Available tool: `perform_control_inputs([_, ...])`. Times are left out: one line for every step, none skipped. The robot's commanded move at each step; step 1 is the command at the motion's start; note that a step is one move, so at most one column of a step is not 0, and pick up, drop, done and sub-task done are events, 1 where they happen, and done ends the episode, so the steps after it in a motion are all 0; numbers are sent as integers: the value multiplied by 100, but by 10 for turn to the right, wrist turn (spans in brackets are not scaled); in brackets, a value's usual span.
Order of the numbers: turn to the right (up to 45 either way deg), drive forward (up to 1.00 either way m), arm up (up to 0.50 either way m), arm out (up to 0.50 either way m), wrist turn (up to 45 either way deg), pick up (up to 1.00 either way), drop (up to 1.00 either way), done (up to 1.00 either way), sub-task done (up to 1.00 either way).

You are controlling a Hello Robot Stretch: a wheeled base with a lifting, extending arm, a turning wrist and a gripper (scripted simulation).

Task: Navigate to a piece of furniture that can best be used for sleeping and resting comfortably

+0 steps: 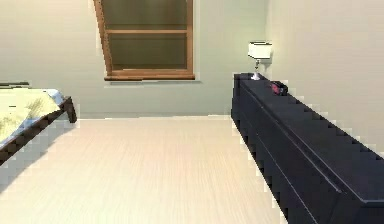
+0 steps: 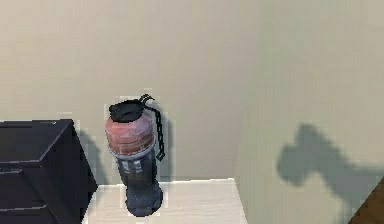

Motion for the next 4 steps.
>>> perform_control_inputs([0,50,0,0,0,0,0,0,0])
perform_control_inputs([-450,0,0,0,0,0,0,0,0])
perform_control_inputs([-210,0,0,0,0,0,0,0,0])
perform_control_inputs([0,100,0,0,0,0,0,0,0])
